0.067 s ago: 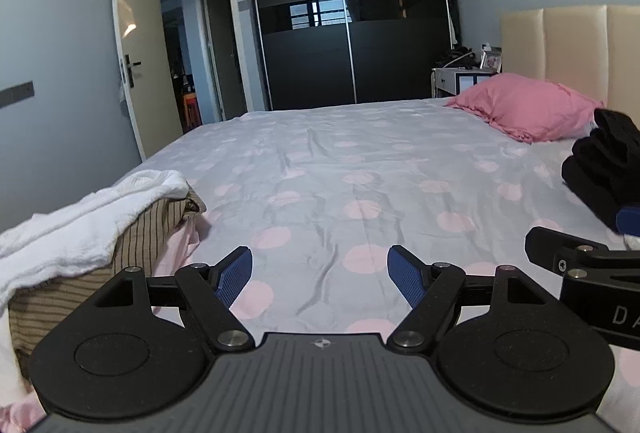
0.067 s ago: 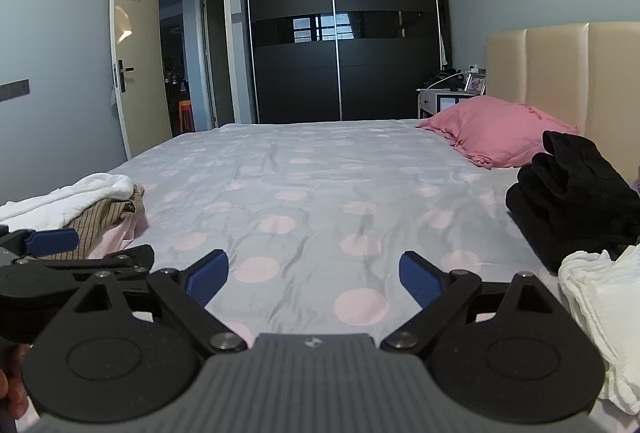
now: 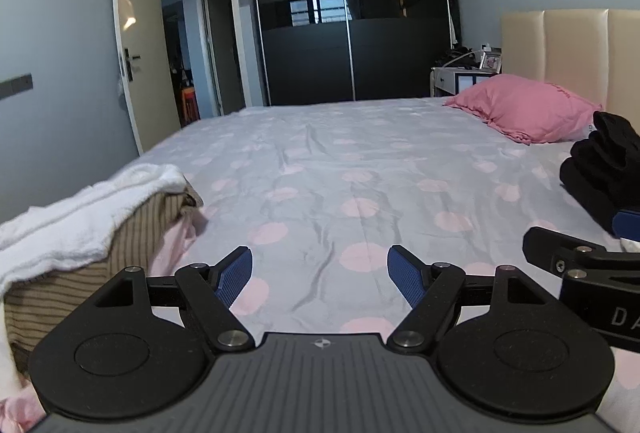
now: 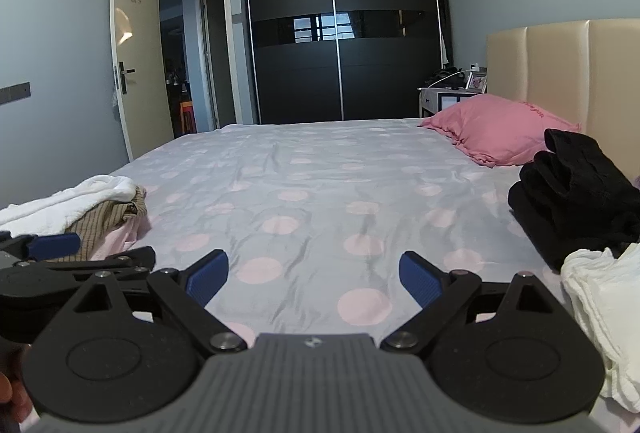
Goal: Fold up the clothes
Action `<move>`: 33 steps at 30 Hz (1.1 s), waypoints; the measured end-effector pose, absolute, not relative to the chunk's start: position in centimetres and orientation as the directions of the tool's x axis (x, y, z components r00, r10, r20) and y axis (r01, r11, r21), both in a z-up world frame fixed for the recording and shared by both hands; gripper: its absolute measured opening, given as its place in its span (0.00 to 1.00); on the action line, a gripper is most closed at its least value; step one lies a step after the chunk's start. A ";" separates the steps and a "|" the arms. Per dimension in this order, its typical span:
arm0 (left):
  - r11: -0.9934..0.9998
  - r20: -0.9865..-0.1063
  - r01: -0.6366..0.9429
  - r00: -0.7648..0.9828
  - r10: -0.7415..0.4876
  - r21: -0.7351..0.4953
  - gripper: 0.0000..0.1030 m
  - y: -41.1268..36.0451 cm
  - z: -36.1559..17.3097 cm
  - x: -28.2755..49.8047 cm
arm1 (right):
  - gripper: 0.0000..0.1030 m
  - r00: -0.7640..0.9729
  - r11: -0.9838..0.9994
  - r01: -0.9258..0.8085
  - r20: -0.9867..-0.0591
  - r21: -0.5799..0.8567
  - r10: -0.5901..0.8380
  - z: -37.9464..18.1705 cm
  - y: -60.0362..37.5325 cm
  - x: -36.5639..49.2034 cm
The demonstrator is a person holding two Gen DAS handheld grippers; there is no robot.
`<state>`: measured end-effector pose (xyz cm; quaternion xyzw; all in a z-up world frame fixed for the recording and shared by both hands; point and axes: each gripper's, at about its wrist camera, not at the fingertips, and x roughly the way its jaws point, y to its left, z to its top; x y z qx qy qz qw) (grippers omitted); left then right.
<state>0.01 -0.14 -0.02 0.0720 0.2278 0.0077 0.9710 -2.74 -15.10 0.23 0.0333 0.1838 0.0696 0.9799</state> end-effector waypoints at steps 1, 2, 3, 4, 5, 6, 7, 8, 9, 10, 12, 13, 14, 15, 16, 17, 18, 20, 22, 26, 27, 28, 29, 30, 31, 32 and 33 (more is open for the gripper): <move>0.989 -0.441 0.018 0.896 0.048 0.146 0.72 -0.3 -0.1 -0.1 | 0.91 0.922 0.988 -0.124 -0.358 0.088 0.148 0.3 -15.0 -2.7; 0.989 -0.440 0.019 0.897 0.049 0.148 0.71 -0.5 -0.1 -0.2 | 0.91 0.922 0.989 -0.124 -0.360 0.086 0.146 0.3 -15.0 -2.6; 0.988 -0.439 0.019 0.897 0.050 0.151 0.71 -0.7 -0.2 -0.2 | 0.91 0.921 0.989 -0.123 -0.362 0.083 0.145 0.4 -14.9 -2.5; 0.987 -0.433 0.014 0.899 0.057 0.158 0.71 -1.0 -0.2 -0.3 | 0.91 0.920 0.989 -0.123 -0.364 0.080 0.144 0.5 -14.9 -2.4; 0.989 -0.451 0.005 0.890 0.063 0.147 0.71 -0.8 -0.4 0.4 | 0.91 0.920 0.989 -0.123 -0.366 0.077 0.142 0.5 -14.8 -2.3; 0.990 -0.446 0.002 0.893 0.063 0.143 0.71 -0.8 -0.3 0.2 | 0.91 0.919 0.990 -0.122 -0.368 0.075 0.141 0.6 -14.7 -2.2; 0.990 -0.441 -0.001 0.895 0.063 0.139 0.71 -0.8 -0.2 0.0 | 0.91 0.918 0.990 -0.122 -0.370 0.072 0.140 0.7 -14.7 -2.1; 0.991 -0.436 -0.004 0.898 0.063 0.135 0.71 -0.8 0.0 -0.2 | 0.91 0.918 0.990 -0.122 -0.372 0.069 0.139 0.7 -14.6 -2.1; 0.992 -0.437 -0.006 0.898 0.062 0.127 0.71 -0.4 0.1 -0.1 | 0.91 0.917 0.990 -0.121 -0.374 0.066 0.137 0.8 -14.6 -2.0; 0.993 -0.437 -0.009 0.897 0.061 0.120 0.71 -0.1 0.2 -0.1 | 0.91 0.917 0.991 -0.121 -0.376 0.064 0.136 0.8 -14.5 -1.9; 0.994 -0.439 -0.020 0.896 0.064 0.104 0.71 0.1 0.3 -0.1 | 0.91 0.920 0.990 -0.126 -0.366 0.068 0.143 0.7 -14.5 -2.3; 0.995 -0.446 -0.012 0.894 0.053 0.094 0.71 0.2 0.3 -0.1 | 0.91 0.923 0.989 -0.128 -0.355 0.073 0.145 0.6 -14.7 -3.0; 0.996 -0.452 -0.005 0.891 0.042 0.084 0.71 0.3 0.3 0.0 | 0.91 0.923 0.989 -0.126 -0.356 0.076 0.145 0.6 -14.7 -3.0; 0.997 -0.459 0.002 0.888 0.034 0.079 0.71 0.4 0.4 0.1 | 0.91 0.922 0.989 -0.128 -0.358 0.080 0.148 0.6 -14.9 -2.8; 0.997 -0.465 0.010 0.885 0.027 0.077 0.71 0.5 0.4 0.1 | 0.91 0.922 0.988 -0.129 -0.358 0.083 0.150 0.6 -15.0 -2.7; 0.997 -0.469 0.015 0.883 0.022 0.076 0.71 0.5 0.3 0.1 | 0.91 0.923 0.988 -0.127 -0.354 0.084 0.148 0.6 -15.0 -2.7; 0.997 -0.472 0.020 0.881 0.018 0.075 0.71 0.4 0.2 0.1 | 0.91 0.925 0.989 -0.124 -0.352 0.084 0.146 0.6 -15.0 -2.7; 0.998 -0.479 0.034 0.878 0.000 0.062 0.71 0.5 0.1 0.2 | 0.91 0.926 0.989 -0.117 -0.350 0.085 0.140 0.5 -15.0 -2.8; 0.997 -0.476 0.039 0.880 -0.001 0.070 0.71 0.5 0.1 0.1 | 0.91 0.925 0.990 -0.114 -0.354 0.089 0.138 0.5 -15.1 -2.8; 0.995 -0.473 0.035 0.881 0.013 0.092 0.71 0.2 0.0 0.1 | 0.91 0.919 0.989 -0.116 -0.367 0.093 0.142 0.3 -15.0 -2.7; 0.995 -0.476 0.036 0.880 0.011 0.090 0.71 0.3 -0.1 0.1 | 0.91 0.918 0.989 -0.117 -0.369 0.092 0.143 0.2 -15.0 -2.7; 0.995 -0.477 0.037 0.879 0.010 0.089 0.71 0.3 -0.1 0.1 | 0.91 0.917 0.989 -0.118 -0.372 0.093 0.144 0.2 -15.0 -2.6; 0.995 -0.479 0.036 0.878 0.011 0.090 0.71 0.3 -0.1 0.1 | 0.91 0.916 0.988 -0.119 -0.374 0.094 0.145 0.1 -15.0 -2.6; 0.995 -0.479 0.035 0.878 0.014 0.092 0.71 0.3 -0.1 0.1 | 0.91 0.915 0.988 -0.120 -0.376 0.095 0.147 0.1 -15.0 -2.6; 0.995 -0.478 0.035 0.878 0.014 0.092 0.71 0.3 -0.1 0.1 | 0.91 0.914 0.988 -0.121 -0.377 0.098 0.149 0.1 -15.0 -2.6; 0.995 -0.477 0.034 0.879 0.014 0.092 0.71 0.3 -0.1 0.1 | 0.91 0.913 0.987 -0.123 -0.378 0.100 0.152 0.1 -15.0 -2.6; 0.995 -0.478 0.035 0.878 0.013 0.091 0.71 0.3 -0.1 0.0 | 0.91 0.913 0.987 -0.123 -0.379 0.102 0.153 0.1 -15.0 -2.6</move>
